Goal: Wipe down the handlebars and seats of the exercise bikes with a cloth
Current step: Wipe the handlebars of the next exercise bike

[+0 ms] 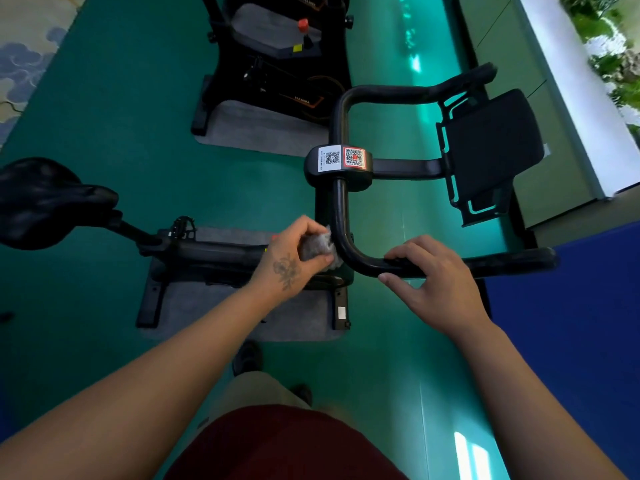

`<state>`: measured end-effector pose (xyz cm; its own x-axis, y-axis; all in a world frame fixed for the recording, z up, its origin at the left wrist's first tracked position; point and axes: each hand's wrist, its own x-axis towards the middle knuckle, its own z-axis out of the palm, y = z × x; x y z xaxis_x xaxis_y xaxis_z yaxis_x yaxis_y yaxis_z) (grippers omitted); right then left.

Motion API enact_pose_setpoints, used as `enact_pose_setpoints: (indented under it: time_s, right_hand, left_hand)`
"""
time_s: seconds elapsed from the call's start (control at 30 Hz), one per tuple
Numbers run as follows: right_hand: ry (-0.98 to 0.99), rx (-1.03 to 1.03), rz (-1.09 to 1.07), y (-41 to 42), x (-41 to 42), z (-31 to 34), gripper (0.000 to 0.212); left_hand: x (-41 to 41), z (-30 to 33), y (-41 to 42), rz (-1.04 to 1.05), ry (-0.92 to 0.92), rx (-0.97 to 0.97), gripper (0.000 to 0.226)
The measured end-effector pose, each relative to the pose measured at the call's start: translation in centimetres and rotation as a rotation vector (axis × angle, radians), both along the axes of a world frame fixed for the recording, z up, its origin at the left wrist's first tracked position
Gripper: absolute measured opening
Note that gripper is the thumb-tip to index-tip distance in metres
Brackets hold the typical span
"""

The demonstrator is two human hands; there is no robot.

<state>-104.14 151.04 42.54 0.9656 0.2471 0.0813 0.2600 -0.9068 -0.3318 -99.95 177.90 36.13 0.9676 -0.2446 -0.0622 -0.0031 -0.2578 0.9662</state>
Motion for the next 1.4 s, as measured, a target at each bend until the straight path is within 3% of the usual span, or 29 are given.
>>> enact_pose_setpoints:
  time_s: [0.13, 0.37, 0.7, 1.07, 1.27, 1.4]
  right_hand:
    - [0.001, 0.004, -0.005, 0.0, 0.0, 0.0, 0.027]
    - [0.013, 0.001, -0.018, 0.2, -0.1, 0.3, 0.027]
    - [-0.023, 0.011, -0.015, 0.1, -0.1, -0.2, 0.026]
    - [-0.046, 0.023, -0.037, 0.1, -0.3, -0.4, 0.026]
    - [-0.061, 0.012, -0.031, 0.0, -0.3, -0.7, 0.027]
    - [-0.056, 0.011, -0.039, -0.1, -0.2, -0.8, 0.029]
  left_hand:
    - [-1.3, -0.2, -0.7, 0.044, 0.01, -0.008, 0.033]
    - [4.7, 0.7, -0.6, 0.221, 0.007, 0.011, 0.035]
    - [-1.0, 1.0, -0.4, 0.055, 0.03, -0.005, 0.037]
    - [4.2, 2.8, -0.4, 0.201, 0.031, 0.059, 0.032]
    - [-0.9, 1.3, -0.7, 0.05, 0.123, 0.012, 0.037]
    - [-2.5, 1.2, -0.8, 0.04, 0.083, 0.01, 0.035]
